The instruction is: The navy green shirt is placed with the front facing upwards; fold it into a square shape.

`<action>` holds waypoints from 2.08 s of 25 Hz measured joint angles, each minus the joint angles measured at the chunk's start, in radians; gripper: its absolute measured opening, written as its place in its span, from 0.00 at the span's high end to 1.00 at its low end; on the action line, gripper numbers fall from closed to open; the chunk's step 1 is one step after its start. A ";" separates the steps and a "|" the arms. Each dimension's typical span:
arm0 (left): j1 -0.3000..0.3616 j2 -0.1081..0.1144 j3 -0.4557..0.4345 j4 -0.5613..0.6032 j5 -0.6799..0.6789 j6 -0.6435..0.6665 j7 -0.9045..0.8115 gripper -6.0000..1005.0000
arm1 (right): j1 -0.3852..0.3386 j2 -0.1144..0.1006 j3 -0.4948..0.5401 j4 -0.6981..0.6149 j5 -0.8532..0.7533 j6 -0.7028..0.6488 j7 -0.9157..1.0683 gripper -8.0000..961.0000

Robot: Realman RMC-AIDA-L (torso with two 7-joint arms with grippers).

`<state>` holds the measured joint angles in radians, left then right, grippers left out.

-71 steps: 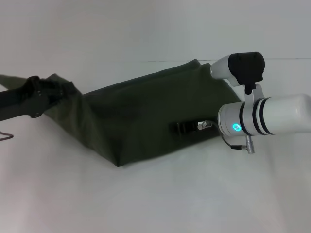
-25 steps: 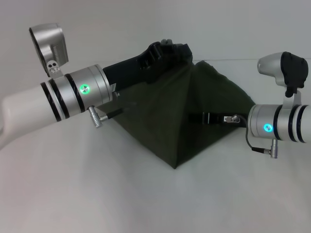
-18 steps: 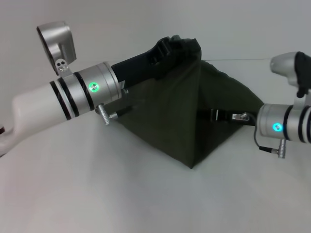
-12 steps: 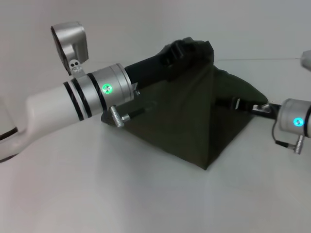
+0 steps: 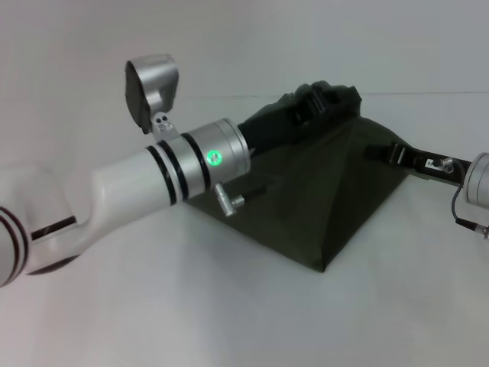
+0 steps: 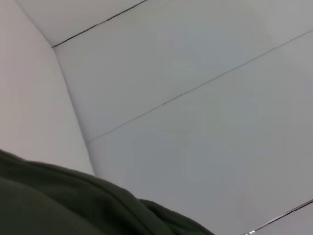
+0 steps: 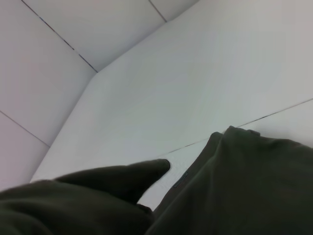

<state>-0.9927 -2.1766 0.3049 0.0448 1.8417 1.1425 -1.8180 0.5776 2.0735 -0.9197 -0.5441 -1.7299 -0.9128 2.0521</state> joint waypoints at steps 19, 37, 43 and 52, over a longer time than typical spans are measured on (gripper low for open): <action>-0.021 0.000 -0.214 -0.219 0.012 -0.144 0.335 0.95 | 0.007 0.002 0.001 -0.001 -0.005 0.004 -0.004 0.99; 0.136 0.010 -0.217 -0.065 0.117 0.183 0.172 0.35 | -0.068 -0.071 0.054 -0.015 -0.006 -0.081 0.006 0.88; 0.243 0.012 -0.084 0.107 0.179 0.315 -0.022 0.13 | -0.075 -0.134 0.135 -0.013 -0.009 -0.205 0.034 0.85; 0.343 0.013 0.028 0.236 0.180 0.423 -0.094 0.04 | 0.082 -0.196 0.109 -0.002 -0.248 -0.273 0.297 0.39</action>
<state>-0.6502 -2.1638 0.3324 0.2811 2.0219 1.5653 -1.9123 0.6594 1.8772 -0.8106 -0.5465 -1.9781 -1.1857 2.3488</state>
